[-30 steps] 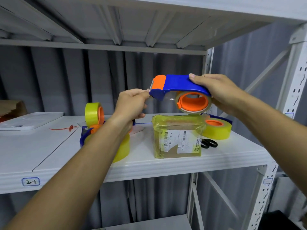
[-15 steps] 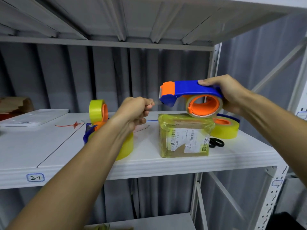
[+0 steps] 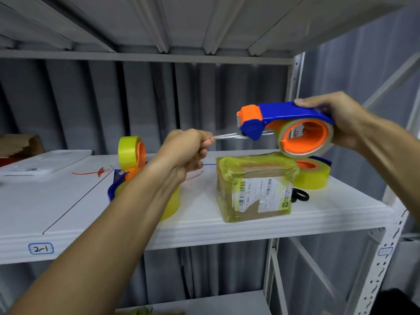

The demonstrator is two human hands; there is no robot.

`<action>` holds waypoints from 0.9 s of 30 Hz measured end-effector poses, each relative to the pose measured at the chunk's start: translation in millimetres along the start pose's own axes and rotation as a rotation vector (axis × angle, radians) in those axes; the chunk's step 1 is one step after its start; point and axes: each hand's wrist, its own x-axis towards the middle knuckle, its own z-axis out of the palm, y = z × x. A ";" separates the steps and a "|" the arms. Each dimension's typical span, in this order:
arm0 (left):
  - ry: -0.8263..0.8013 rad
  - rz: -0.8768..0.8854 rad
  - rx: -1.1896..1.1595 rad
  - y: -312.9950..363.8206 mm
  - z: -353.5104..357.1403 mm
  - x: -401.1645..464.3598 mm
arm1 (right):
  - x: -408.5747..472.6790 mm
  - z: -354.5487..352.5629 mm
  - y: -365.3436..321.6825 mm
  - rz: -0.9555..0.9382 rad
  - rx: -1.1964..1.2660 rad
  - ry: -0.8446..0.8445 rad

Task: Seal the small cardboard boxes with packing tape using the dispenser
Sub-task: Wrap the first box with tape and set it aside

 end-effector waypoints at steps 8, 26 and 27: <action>0.005 0.005 0.115 -23.1 -4.4 -2.8 | 2.3 -37.9 25.1 0.057 0.072 -0.023; -0.078 0.009 0.497 -42.9 -9.5 -0.7 | 14.4 -39.2 51.7 0.209 0.033 0.008; -0.033 0.072 0.540 -42.7 -10.5 0.0 | 14.3 -39.1 50.7 0.207 0.035 0.005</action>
